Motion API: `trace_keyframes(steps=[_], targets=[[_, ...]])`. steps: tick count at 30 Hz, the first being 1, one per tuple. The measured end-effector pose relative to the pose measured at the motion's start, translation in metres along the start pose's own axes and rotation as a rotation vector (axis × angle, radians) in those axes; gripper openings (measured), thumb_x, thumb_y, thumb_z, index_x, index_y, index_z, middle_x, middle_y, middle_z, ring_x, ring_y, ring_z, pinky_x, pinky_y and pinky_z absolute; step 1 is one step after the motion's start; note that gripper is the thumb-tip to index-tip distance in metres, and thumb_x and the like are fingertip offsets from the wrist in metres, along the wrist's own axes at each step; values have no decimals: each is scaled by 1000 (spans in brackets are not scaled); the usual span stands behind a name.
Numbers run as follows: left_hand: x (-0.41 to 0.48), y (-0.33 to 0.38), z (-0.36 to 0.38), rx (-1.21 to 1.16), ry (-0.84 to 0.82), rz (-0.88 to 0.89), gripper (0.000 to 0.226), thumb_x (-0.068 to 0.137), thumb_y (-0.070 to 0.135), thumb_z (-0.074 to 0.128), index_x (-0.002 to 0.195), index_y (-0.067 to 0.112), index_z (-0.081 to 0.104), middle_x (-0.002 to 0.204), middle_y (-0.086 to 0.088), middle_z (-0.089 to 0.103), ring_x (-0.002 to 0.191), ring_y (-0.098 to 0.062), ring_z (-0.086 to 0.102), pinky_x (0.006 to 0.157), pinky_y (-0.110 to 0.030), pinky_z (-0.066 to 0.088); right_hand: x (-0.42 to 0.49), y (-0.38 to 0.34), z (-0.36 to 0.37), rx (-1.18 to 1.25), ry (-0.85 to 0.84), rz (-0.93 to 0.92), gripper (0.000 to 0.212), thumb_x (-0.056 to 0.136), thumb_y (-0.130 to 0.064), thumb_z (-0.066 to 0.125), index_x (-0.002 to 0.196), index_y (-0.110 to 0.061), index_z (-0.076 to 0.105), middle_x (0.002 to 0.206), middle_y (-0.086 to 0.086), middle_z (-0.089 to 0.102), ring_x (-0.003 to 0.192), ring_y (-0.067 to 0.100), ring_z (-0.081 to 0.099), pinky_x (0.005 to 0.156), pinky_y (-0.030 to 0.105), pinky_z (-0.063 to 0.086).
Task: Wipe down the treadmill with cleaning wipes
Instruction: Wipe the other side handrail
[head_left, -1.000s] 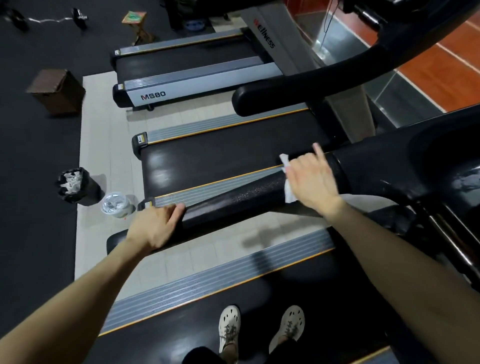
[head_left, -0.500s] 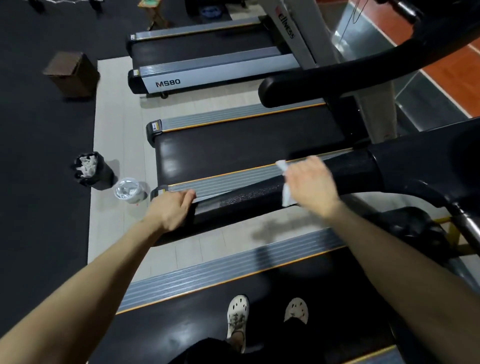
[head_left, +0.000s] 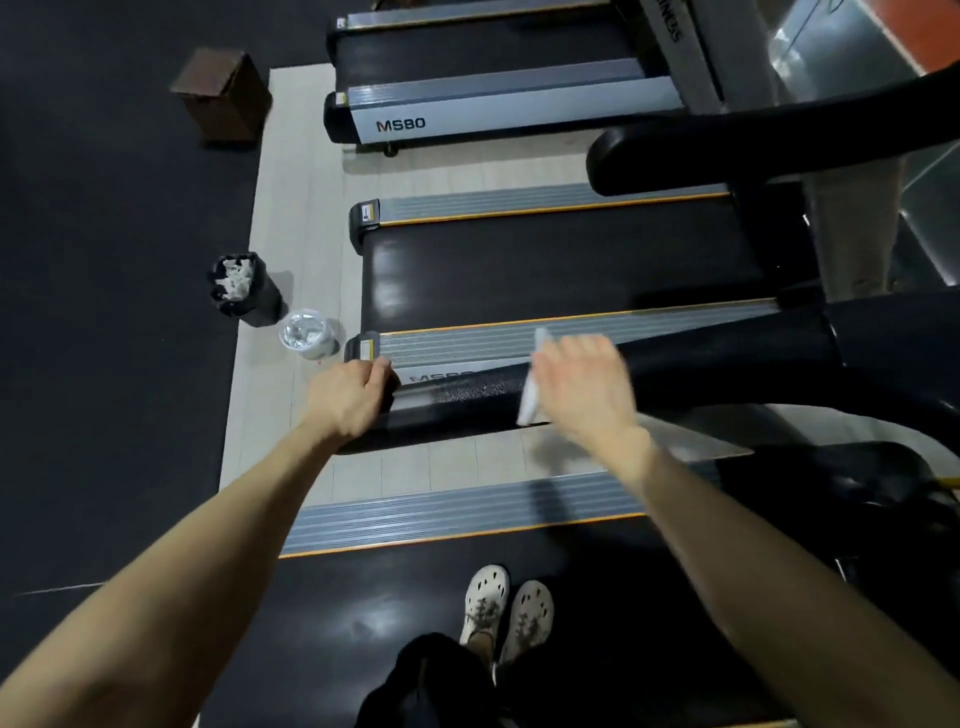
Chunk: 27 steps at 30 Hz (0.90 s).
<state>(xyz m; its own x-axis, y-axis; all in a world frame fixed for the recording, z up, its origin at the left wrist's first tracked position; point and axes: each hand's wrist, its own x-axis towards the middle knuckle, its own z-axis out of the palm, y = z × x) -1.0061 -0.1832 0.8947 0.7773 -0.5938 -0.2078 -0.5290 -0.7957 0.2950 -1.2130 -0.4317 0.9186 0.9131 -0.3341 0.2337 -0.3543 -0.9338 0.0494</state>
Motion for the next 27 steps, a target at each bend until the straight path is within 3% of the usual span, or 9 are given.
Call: trace_keyframes(steps=[3,5,11,16,18,20,23,25,27], targets=[[-1,10,-2,27,21,15,61,107,54,15,70,23,51,94,-23,73,92,-43,68,84,-46,54,-14,68,-7,-91,-27,211,47,112,-31,32,99,-8,71,88,12,67,90,35,59,108,50,42],[0,13,-1,22,26,25,57,109,51,17,66,26,44,93,-23,72,91,-43,68,80,-44,51,-7,37,-2,-60,19,328,48,112,-33,32,104,-5,70,89,15,67,92,36,60,115,53,38],[-2,0,1,-13,42,50,68,106,58,12,81,21,63,88,-11,75,89,-40,68,77,-46,51,21,-143,12,172,-129,-75,58,109,-55,33,139,-14,60,100,16,70,94,35,60,95,51,41],[-3,-1,1,-48,57,16,75,105,60,11,92,21,74,95,-14,77,95,-40,67,85,-46,54,6,-56,13,106,38,-168,34,110,-34,43,121,-18,70,84,6,62,81,32,57,87,49,43],[-3,1,1,-64,65,3,81,102,61,9,95,17,77,96,-16,76,95,-41,67,87,-47,54,-7,-4,10,1,69,-38,26,110,-28,45,102,-15,67,84,7,59,85,34,56,107,53,43],[-2,3,2,-108,37,-8,83,102,61,11,96,15,79,97,-17,76,97,-41,67,90,-47,53,-17,16,5,-41,63,155,33,113,-32,36,103,-14,62,92,8,60,96,33,56,126,55,27],[1,-7,-2,-476,-105,-3,67,103,59,27,95,22,81,99,-1,80,101,-26,71,100,-42,53,-9,-62,10,-35,90,374,41,112,-30,30,111,-9,64,95,8,60,101,33,55,129,59,17],[0,-29,-10,-674,-144,-32,43,101,53,44,94,28,78,98,7,79,102,-18,73,104,-43,54,4,-157,15,78,63,210,41,110,-30,34,116,-7,68,92,9,62,95,34,56,129,59,18],[-3,-66,-21,-587,-147,43,30,97,48,51,89,28,71,89,9,74,89,-16,70,91,-40,55,17,-226,14,172,-15,30,42,110,-32,37,121,-8,70,94,8,66,95,33,59,130,56,18]])
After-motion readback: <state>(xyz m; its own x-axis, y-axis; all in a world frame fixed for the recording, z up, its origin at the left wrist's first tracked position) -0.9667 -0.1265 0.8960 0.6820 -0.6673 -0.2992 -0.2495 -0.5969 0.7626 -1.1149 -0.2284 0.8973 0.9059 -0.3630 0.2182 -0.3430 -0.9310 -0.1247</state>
